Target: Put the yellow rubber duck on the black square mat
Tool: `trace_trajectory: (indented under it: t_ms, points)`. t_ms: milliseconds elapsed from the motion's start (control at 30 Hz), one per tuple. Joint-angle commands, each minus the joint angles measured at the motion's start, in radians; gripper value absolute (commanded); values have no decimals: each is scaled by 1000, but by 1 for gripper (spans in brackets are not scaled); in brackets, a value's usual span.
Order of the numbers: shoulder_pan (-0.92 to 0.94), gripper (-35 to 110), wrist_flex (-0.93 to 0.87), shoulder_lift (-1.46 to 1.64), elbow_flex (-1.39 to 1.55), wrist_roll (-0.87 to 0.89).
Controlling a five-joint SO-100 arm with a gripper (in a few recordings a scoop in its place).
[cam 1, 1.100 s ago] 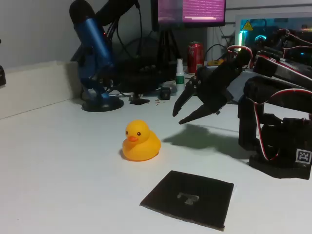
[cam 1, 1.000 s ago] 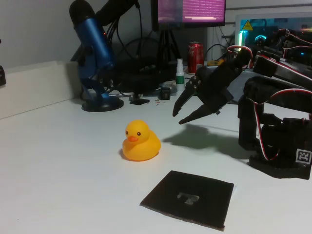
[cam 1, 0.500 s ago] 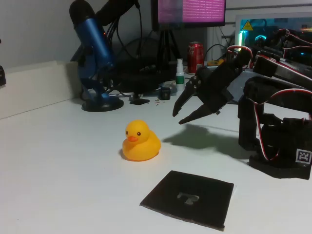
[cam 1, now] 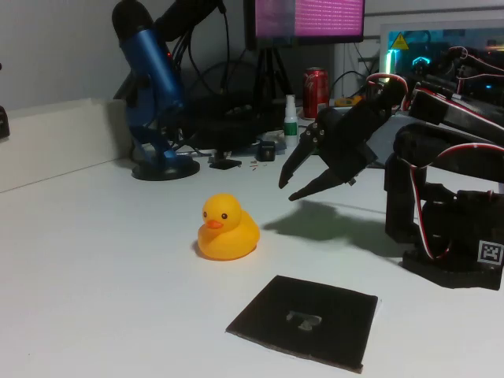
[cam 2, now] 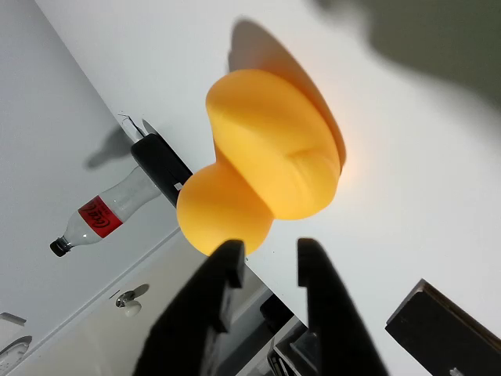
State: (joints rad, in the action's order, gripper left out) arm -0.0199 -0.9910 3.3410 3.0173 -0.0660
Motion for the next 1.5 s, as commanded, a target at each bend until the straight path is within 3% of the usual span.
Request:
trace_trajectory:
  t_ms: [0,1300,1467]
  points:
    - [11,8,5,21,6,-9]
    - [6,8,6,18,2,-9]
    - [6,8,6,-114,-81,-9]
